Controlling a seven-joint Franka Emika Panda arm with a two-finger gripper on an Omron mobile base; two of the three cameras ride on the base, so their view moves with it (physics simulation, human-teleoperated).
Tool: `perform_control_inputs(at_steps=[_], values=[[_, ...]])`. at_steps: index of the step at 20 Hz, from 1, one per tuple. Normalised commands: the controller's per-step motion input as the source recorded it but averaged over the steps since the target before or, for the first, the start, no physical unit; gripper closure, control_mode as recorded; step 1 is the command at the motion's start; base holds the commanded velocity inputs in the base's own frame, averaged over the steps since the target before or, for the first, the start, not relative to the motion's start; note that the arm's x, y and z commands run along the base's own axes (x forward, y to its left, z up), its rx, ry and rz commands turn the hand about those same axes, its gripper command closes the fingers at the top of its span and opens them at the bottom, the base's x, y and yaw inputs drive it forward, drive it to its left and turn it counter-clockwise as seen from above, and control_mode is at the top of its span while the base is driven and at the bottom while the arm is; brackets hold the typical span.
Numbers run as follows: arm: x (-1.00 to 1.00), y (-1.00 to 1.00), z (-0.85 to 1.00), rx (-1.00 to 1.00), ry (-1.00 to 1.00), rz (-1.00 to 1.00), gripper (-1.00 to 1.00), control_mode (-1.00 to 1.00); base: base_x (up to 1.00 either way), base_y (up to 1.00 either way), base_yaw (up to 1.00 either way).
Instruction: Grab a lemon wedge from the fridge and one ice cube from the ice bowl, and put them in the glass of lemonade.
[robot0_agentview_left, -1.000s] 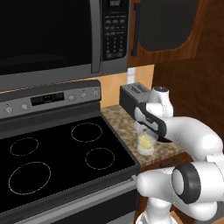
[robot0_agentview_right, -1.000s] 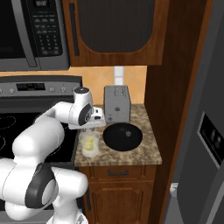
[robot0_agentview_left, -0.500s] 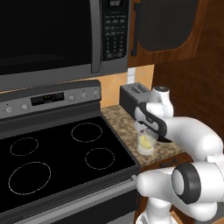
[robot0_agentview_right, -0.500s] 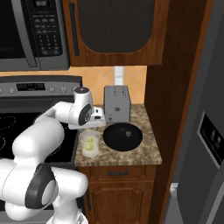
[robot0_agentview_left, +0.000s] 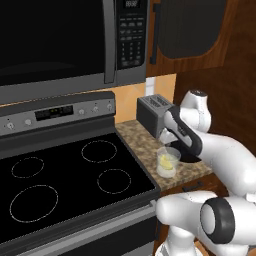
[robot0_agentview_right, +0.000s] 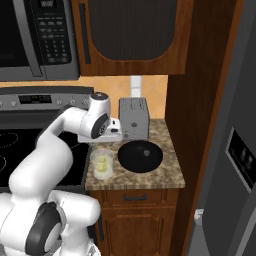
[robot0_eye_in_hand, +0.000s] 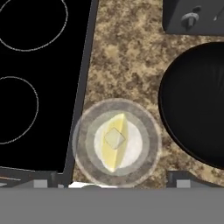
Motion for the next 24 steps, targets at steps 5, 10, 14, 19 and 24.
perform_control_inputs(at_steps=[5,10,14,19,24], values=[[-0.37,0.00,0.54,0.09,0.00,0.00,-1.00,-1.00,0.00,0.00,0.00],[-0.42,0.00,0.48,0.05,0.00,0.00,-1.00,-1.00,0.00,0.00,0.00],[-0.69,0.00,0.29,0.01,0.00,0.00,-1.00,-1.00,0.00,0.00,0.00],[-0.81,0.00,0.09,0.00,0.00,0.00,-1.00,-1.00,0.00,0.00,0.00],[-0.56,0.03,0.16,0.00,0.00,0.00,-1.00,-1.00,0.00,0.00,0.00]])
